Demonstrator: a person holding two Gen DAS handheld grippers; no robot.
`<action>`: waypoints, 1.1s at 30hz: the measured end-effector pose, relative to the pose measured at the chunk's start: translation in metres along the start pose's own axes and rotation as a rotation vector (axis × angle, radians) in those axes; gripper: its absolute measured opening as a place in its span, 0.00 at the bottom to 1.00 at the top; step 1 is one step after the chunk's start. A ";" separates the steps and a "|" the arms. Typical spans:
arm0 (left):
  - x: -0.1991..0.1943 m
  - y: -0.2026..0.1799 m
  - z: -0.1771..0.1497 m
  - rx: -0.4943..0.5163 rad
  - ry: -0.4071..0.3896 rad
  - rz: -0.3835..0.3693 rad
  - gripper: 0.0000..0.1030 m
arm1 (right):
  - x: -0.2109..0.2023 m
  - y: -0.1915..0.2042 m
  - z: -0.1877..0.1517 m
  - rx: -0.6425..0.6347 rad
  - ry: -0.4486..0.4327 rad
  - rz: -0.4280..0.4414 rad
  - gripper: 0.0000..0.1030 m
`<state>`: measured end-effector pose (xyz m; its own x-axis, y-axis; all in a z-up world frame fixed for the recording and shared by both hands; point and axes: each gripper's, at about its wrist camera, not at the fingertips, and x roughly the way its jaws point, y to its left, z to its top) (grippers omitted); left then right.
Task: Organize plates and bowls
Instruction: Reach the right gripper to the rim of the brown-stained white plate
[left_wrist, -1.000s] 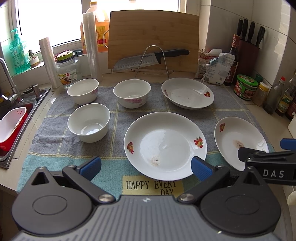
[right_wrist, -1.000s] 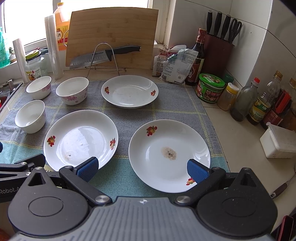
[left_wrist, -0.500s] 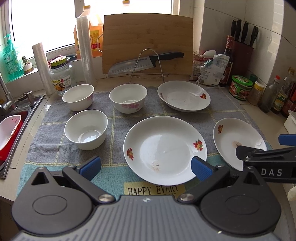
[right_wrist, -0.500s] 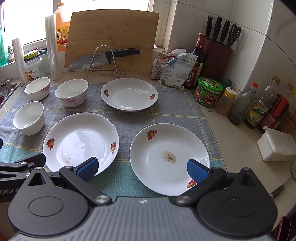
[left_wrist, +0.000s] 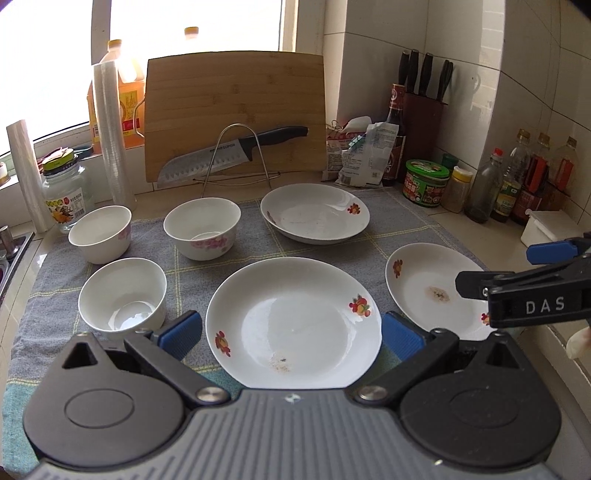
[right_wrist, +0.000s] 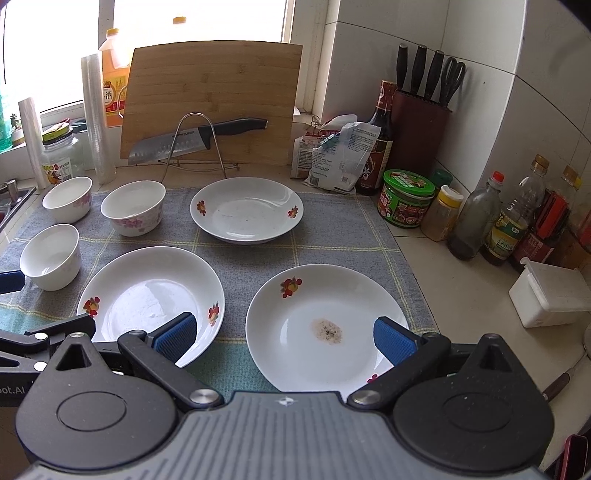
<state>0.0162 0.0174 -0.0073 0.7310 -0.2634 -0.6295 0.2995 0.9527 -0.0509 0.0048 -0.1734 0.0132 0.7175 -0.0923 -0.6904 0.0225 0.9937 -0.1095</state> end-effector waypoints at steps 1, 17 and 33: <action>0.001 0.001 -0.001 0.003 -0.002 -0.023 0.99 | -0.001 -0.003 -0.001 0.006 -0.002 -0.006 1.00; 0.026 -0.048 -0.014 0.160 -0.006 -0.228 0.99 | 0.002 -0.060 -0.014 0.028 -0.013 -0.031 1.00; 0.074 -0.118 -0.030 0.183 0.046 -0.233 0.99 | 0.063 -0.120 -0.007 -0.041 0.030 0.144 1.00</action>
<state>0.0167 -0.1105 -0.0716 0.6026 -0.4603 -0.6519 0.5643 0.8234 -0.0598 0.0420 -0.2989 -0.0219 0.6901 0.0482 -0.7221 -0.1081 0.9934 -0.0370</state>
